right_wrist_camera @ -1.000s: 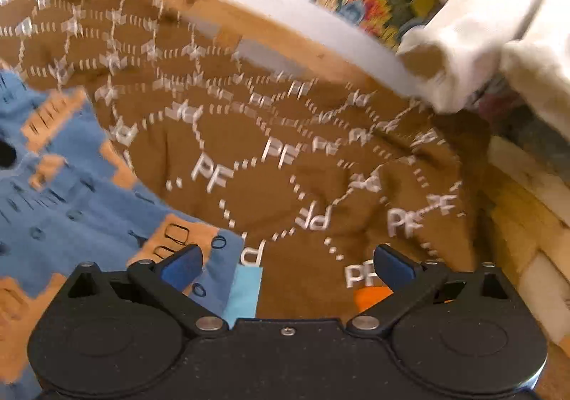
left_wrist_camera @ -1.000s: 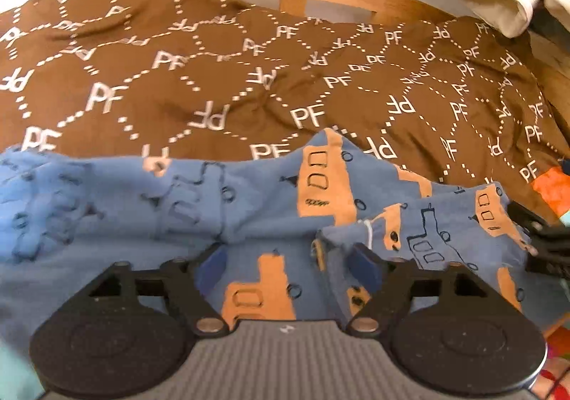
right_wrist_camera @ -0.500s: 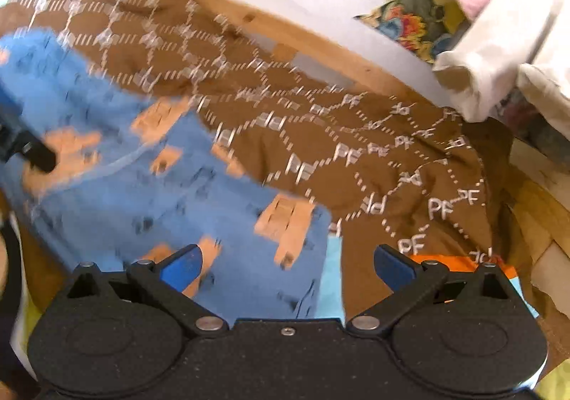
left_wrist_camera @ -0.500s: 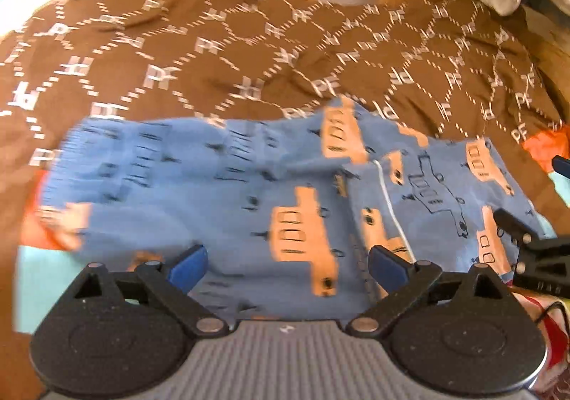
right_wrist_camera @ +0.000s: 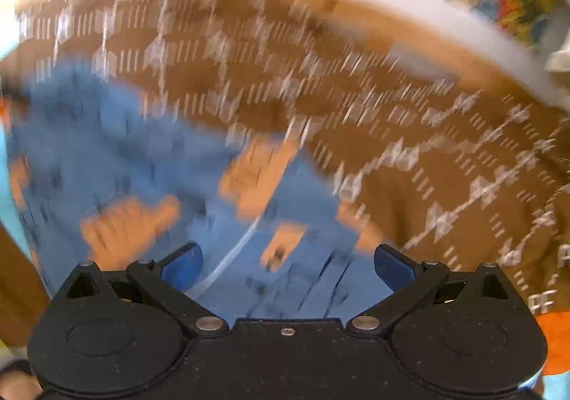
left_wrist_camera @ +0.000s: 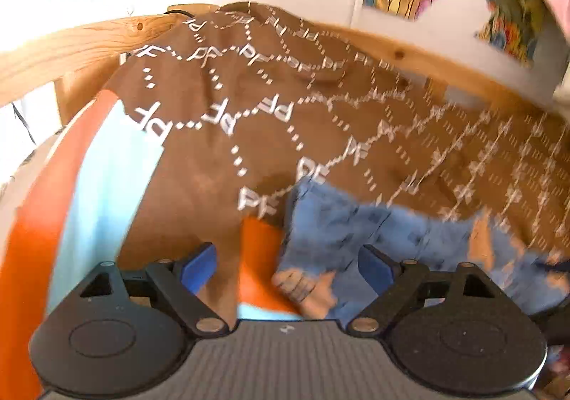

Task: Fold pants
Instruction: 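Grasp the pants waistband with the left gripper and lift it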

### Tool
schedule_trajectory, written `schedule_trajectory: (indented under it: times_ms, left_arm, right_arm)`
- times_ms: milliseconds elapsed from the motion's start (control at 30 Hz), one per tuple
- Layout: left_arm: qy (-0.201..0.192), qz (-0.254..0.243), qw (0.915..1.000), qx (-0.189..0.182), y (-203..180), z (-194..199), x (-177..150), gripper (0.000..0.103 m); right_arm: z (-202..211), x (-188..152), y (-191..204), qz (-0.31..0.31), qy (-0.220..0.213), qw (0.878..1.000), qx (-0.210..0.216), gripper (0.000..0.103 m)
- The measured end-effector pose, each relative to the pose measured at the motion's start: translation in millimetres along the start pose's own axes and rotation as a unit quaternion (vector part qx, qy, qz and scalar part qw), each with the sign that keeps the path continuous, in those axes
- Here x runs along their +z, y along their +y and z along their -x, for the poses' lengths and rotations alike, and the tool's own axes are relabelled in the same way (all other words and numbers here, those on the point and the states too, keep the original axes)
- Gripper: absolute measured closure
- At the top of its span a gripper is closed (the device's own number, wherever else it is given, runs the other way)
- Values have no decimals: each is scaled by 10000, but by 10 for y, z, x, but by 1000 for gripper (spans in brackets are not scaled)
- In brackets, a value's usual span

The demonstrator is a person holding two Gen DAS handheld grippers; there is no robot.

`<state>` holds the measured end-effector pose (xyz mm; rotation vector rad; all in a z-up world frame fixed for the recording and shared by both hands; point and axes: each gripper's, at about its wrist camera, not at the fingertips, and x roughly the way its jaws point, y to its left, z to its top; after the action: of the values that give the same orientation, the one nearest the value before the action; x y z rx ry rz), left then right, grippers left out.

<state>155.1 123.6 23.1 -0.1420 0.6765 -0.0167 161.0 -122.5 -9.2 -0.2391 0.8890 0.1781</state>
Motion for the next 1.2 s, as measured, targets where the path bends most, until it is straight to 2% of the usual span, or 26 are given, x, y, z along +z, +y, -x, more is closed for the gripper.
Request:
schedule_trajectory:
  times_ms: [67, 200, 267, 333, 400, 500, 567, 667, 700, 767, 833, 867, 900, 933, 1000, 1100, 1200]
  left_arm:
    - [-3, 47, 9999, -119, -53, -79, 0, 13]
    - [10, -469, 9988, 134, -266, -152, -94, 11]
    - [37, -496, 9987, 98, -302, -152, -124, 8]
    - [115, -135, 9998, 23, -255, -131, -156, 7]
    - [188, 498, 9985, -146, -156, -89, -160, 7]
    - [234, 1499, 9868, -564, 37, -5, -252, 7]
    - [139, 1858, 9798, -723, 109, 0, -325, 8]
    - [75, 2052, 9767, -619, 140, -29, -316, 14]
    - [46, 2127, 9753, -601, 160, -32, -314, 19]
    - [4, 2255, 9724, -602, 213, -56, -317, 34]
    - [54, 2321, 9711, -559, 254, -85, -322, 60]
    - [71, 2349, 9708, -470, 270, -103, -331, 66]
    - [72, 2329, 9718, -371, 273, -108, -338, 77]
    - [62, 2260, 9737, -274, 260, -109, -337, 80]
    - [-47, 1973, 9802, -141, 180, -77, -329, 82]
    - [-350, 1070, 9936, 79, -79, 18, -307, 83]
    - [-616, 347, 9975, 23, -300, 108, -337, 83]
  right_arm:
    - [-67, -53, -31, -207, -101, 9997, 124, 1]
    - [-63, -119, -88, -634, -173, 9976, 227, 1]
    - [-42, -167, -66, -673, -294, 9972, 152, 1]
    - [-38, -153, -49, -604, -331, 9976, 91, 1]
    - [-51, -154, -54, -646, -325, 9973, 98, 1]
    - [-66, -178, -83, -802, -346, 9961, 137, 1]
    - [-58, -207, -66, -844, -422, 9955, 91, 1]
    - [-40, -246, -33, -818, -554, 9951, -2, 1]
    - [-39, -250, -28, -809, -572, 9951, -18, 1]
    - [-43, -250, -31, -813, -580, 9950, -17, 1]
    - [-44, -252, -38, -827, -590, 9948, -7, 1]
    - [-45, -252, -38, -831, -594, 9948, -6, 1]
    - [-44, -253, -39, -832, -599, 9947, -8, 1]
    - [-42, -255, -36, -831, -605, 9947, -13, 1]
    - [-40, -257, -32, -830, -616, 9946, -19, 1]
    - [-38, -260, -32, -838, -623, 9945, -18, 1]
    - [-36, -261, -32, -842, -620, 9945, -16, 1]
